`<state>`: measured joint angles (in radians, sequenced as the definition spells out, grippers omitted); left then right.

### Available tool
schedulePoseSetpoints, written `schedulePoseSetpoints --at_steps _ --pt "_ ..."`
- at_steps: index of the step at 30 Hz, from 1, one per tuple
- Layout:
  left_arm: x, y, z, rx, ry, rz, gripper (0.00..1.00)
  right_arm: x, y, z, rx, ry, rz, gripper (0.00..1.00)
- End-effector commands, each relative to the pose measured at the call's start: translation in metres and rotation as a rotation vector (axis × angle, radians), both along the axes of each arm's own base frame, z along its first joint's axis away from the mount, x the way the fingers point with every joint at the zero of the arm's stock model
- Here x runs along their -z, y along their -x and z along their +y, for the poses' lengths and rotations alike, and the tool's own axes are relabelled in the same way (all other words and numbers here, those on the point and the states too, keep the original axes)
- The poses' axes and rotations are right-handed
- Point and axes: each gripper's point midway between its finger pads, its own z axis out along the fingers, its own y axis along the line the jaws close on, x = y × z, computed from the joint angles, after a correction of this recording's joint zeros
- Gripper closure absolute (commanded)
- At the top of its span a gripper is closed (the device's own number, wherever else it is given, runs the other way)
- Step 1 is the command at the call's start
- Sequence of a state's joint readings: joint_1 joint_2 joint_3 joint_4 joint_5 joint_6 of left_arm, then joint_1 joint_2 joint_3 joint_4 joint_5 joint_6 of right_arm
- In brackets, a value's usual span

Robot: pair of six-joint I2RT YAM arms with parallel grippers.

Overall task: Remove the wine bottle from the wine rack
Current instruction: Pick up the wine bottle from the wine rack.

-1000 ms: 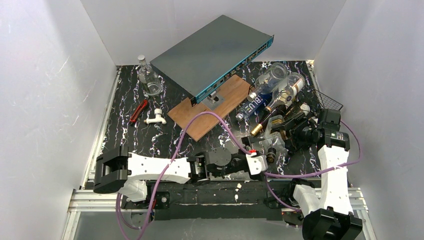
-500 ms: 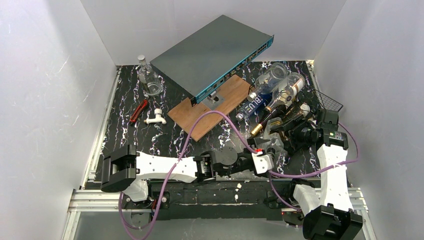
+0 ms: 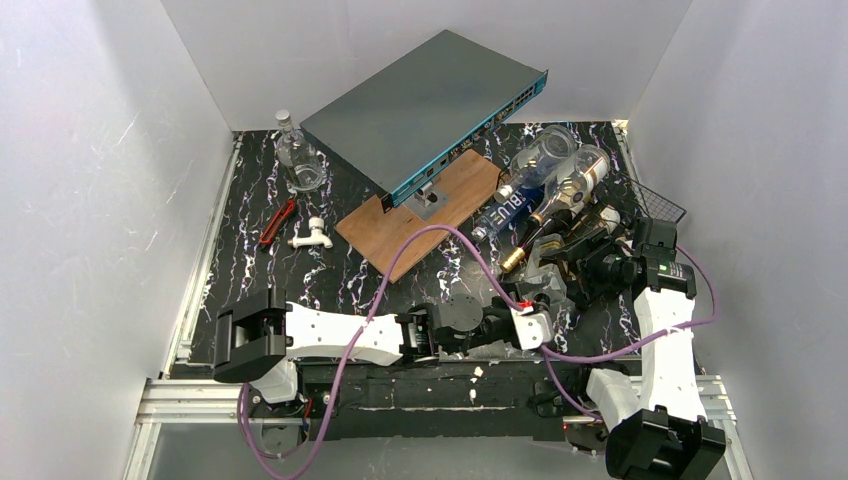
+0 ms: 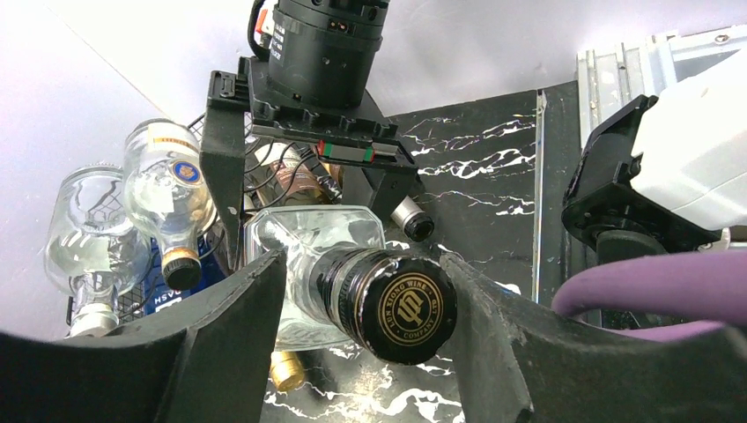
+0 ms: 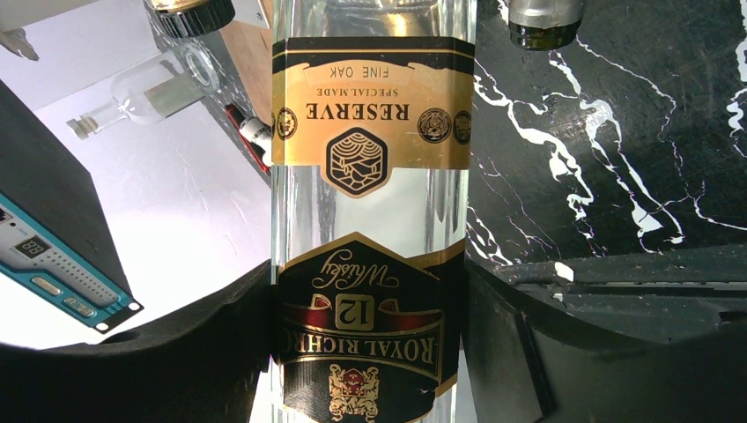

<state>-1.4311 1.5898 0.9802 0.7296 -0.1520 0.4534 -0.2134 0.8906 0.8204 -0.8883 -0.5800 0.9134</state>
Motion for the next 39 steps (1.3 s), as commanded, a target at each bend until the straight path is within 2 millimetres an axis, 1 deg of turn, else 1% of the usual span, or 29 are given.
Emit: schedulePoseSetpoints --at_steps 1,4,6,10,11,17,18,23,28,32,39 --pt "-0.034 0.007 -0.009 0.012 0.081 -0.038 0.39 -0.025 -0.010 0.009 -0.043 -0.062 -0.110 0.99" --pt "-0.034 0.007 -0.011 0.013 0.080 -0.043 0.41 -0.024 -0.010 0.010 -0.043 -0.065 -0.105 0.99" --pt "-0.034 0.006 -0.012 0.012 0.079 -0.046 0.44 -0.024 -0.010 0.010 -0.044 -0.065 -0.105 0.99" --pt "-0.033 0.003 -0.012 -0.003 0.073 -0.057 0.56 -0.024 -0.010 0.010 -0.044 -0.067 -0.105 0.99" --pt "-0.034 0.001 -0.012 -0.012 0.072 -0.060 0.60 -0.024 -0.010 0.010 -0.044 -0.067 -0.106 0.99" --pt "-0.036 -0.005 -0.010 -0.046 0.068 -0.082 0.97 -0.024 -0.010 0.011 -0.046 -0.071 -0.104 0.99" --pt "-0.036 -0.006 -0.010 -0.049 0.067 -0.085 1.00 -0.024 -0.010 0.011 -0.047 -0.072 -0.106 0.99" --pt "-0.039 -0.005 -0.008 -0.048 0.070 -0.094 1.00 -0.024 -0.010 0.011 -0.047 -0.073 -0.104 0.99" --pt "-0.042 -0.001 -0.007 -0.024 0.078 -0.090 1.00 -0.020 -0.009 0.012 -0.048 -0.078 -0.095 0.98" --pt "-0.047 0.000 -0.003 -0.021 0.089 -0.088 1.00 -0.019 -0.009 0.012 -0.047 -0.082 -0.093 0.85" --pt "-0.064 0.003 0.003 -0.012 0.122 -0.096 1.00 -0.029 -0.012 0.014 -0.055 -0.090 -0.123 0.53"
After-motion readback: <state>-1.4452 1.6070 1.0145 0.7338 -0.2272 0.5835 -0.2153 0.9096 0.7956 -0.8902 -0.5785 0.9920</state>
